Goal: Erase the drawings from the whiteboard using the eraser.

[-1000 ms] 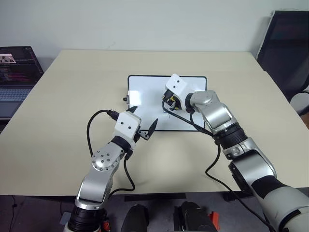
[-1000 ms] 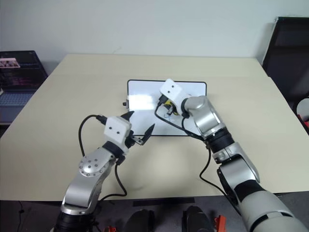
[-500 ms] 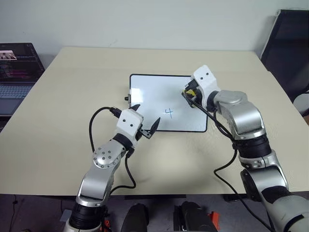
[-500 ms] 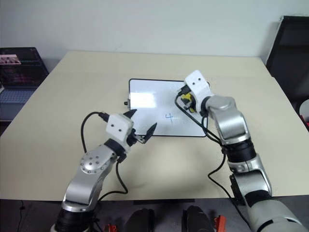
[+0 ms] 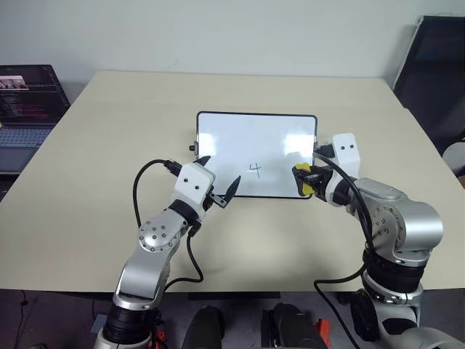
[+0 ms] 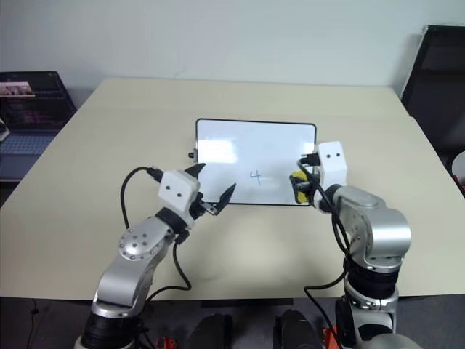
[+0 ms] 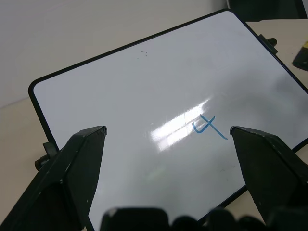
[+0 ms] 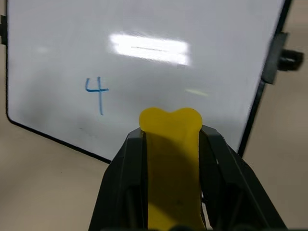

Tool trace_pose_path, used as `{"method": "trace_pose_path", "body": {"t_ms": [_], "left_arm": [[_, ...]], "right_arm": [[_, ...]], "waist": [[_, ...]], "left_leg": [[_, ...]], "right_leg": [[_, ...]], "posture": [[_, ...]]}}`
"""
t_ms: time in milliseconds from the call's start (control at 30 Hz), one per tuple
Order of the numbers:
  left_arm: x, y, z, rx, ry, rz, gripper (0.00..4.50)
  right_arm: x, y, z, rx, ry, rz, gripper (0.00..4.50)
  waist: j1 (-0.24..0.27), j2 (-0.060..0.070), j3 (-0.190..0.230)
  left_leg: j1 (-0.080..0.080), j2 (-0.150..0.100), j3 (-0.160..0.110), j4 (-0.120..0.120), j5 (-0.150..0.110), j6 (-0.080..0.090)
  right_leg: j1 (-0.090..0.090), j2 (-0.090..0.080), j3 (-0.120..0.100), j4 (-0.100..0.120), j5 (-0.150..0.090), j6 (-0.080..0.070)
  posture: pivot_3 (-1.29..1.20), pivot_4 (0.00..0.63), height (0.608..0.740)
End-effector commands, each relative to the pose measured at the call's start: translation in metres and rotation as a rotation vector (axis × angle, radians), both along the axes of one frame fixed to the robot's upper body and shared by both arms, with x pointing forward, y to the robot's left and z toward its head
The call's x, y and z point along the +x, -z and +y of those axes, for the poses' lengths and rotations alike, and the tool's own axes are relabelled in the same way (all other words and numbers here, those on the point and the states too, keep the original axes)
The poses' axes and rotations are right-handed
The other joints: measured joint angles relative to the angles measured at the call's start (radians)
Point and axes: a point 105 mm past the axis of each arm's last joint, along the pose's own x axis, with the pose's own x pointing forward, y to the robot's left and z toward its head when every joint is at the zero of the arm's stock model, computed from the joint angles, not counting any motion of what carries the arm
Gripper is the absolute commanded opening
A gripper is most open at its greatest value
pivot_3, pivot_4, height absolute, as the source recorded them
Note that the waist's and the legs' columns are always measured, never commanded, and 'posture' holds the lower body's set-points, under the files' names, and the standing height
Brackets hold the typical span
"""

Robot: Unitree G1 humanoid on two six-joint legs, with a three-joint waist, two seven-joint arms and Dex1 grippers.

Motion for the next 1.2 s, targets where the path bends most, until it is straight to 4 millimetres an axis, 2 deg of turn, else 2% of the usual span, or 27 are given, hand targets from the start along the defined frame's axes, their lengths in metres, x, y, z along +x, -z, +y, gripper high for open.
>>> {"method": "trace_pose_path", "body": {"t_ms": [33, 333, 500, 567, 767, 933, 1200], "left_arm": [[-0.003, -0.013, -0.001, -0.005, 0.014, -0.051, 4.5], [-0.005, -0.012, -0.003, -0.004, 0.018, -0.05, 4.5], [-0.004, -0.011, -0.003, -0.008, 0.019, -0.05, 4.5], [-0.005, -0.01, -0.005, -0.01, 0.024, -0.049, 4.5], [-0.004, -0.012, -0.004, -0.004, 0.017, -0.059, 4.5], [-0.005, -0.012, -0.004, 0.005, 0.02, -0.062, 4.5], [-0.006, -0.011, 0.0, 0.009, 0.005, -0.059, 4.5]], "right_arm": [[-0.003, -0.01, 0.006, 0.006, -0.016, -0.051, 1.1], [0.006, -0.017, 0.005, -0.061, -0.006, -0.099, 1.1], [0.021, -0.03, 0.019, -0.204, -0.1, -0.192, 1.1], [0.027, -0.034, 0.031, -0.288, -0.174, -0.242, 1.1], [0.041, -0.023, 0.057, -0.497, -0.336, -0.287, 1.1], [0.059, -0.025, 0.079, -0.541, -0.4, -0.329, 1.1], [0.08, -0.027, 0.085, -0.581, -0.423, -0.365, 1.1]], "waist": [[-0.001, 0.0, 0.0], [-0.001, 0.0, 0.0], [-0.006, 0.0, 0.0], [-0.006, 0.0, 0.0], [-0.004, 0.0, 0.0], [-0.006, 0.0, 0.0], [0.001, 0.0, 0.0]], "left_leg": [[0.0, 0.0, 0.0, 0.0, 0.0, 0.0], [0.0, 0.0, 0.0, 0.0, 0.0, 0.0], [0.0, 0.0, 0.001, 0.0, 0.0, 0.0], [0.0, 0.0, 0.0, 0.0, 0.0, 0.0], [0.0, 0.0, 0.0, 0.0, 0.0, 0.0], [0.0, 0.0, 0.0, 0.001, 0.0, 0.0], [0.0, 0.0, 0.0, 0.001, 0.0, 0.0]], "right_leg": [[0.0, 0.0, 0.0, 0.0, 0.0, 0.0], [0.0, 0.0, 0.0, 0.0, 0.0, 0.0], [0.0, 0.001, 0.0, 0.0, 0.0, 0.0], [0.0, 0.002, 0.0, 0.0, 0.0, 0.0], [0.0, 0.002, 0.0, -0.001, 0.0, 0.0], [0.0, 0.001, 0.0, 0.0, 0.0, 0.0], [0.0, -0.001, 0.0, 0.0, 0.0, 0.0]], "posture": [[0.0, 0.15, 0.74], [0.0, 0.15, 0.74], [0.0, 0.15, 0.74], [0.0, 0.15, 0.74], [0.0, 0.15, 0.74], [0.0, 0.15, 0.74], [0.0, 0.15, 0.74]]}}
